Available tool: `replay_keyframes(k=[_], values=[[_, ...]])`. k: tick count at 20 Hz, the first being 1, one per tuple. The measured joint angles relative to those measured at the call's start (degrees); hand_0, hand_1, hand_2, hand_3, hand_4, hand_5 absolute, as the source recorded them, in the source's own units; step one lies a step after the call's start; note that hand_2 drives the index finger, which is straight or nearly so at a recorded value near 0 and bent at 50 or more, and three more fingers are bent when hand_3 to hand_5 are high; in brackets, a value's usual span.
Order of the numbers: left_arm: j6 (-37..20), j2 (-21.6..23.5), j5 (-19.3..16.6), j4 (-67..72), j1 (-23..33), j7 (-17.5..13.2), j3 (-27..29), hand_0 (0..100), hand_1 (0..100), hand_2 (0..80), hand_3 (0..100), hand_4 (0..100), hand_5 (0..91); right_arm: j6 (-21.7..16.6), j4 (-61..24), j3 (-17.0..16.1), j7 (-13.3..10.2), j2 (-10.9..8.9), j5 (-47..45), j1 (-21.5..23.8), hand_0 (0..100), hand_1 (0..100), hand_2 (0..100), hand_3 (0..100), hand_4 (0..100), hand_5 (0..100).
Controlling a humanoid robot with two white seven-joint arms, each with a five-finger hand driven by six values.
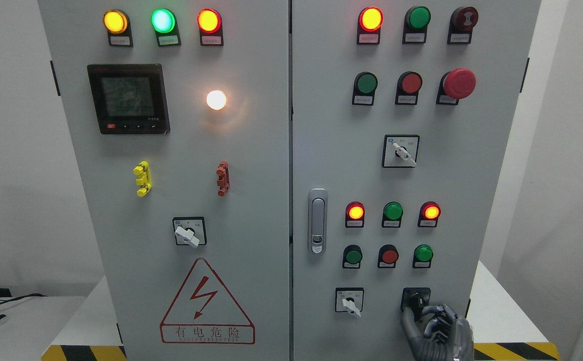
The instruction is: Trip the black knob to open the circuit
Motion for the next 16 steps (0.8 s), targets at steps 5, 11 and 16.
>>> replay_keyframes(k=[5,11,16], values=[[0.0,0.0,0.0,0.0,0.0,0.0,0.0,12,39,0.0,0,0,0.0,-0.1,0.0,0.0,0.0,0.11,-0.8,-0.1,38,84,61,98,93,99],[0.0,0.0,0.0,0.0,0.0,0.0,0.0,12,39,0.0,0,0,0.0,-0.2,-0.1,0.2,0.0,0.21,-1.7,-0.1,39,84,61,98,93,99],[0.0,0.0,0.0,0.0,0.0,0.0,0.0,12,39,0.0,0,0,0.0,1.2,-0.1,0.3,0.1,0.29,-2.4,-0.1,39,85,61,99,93,99]])
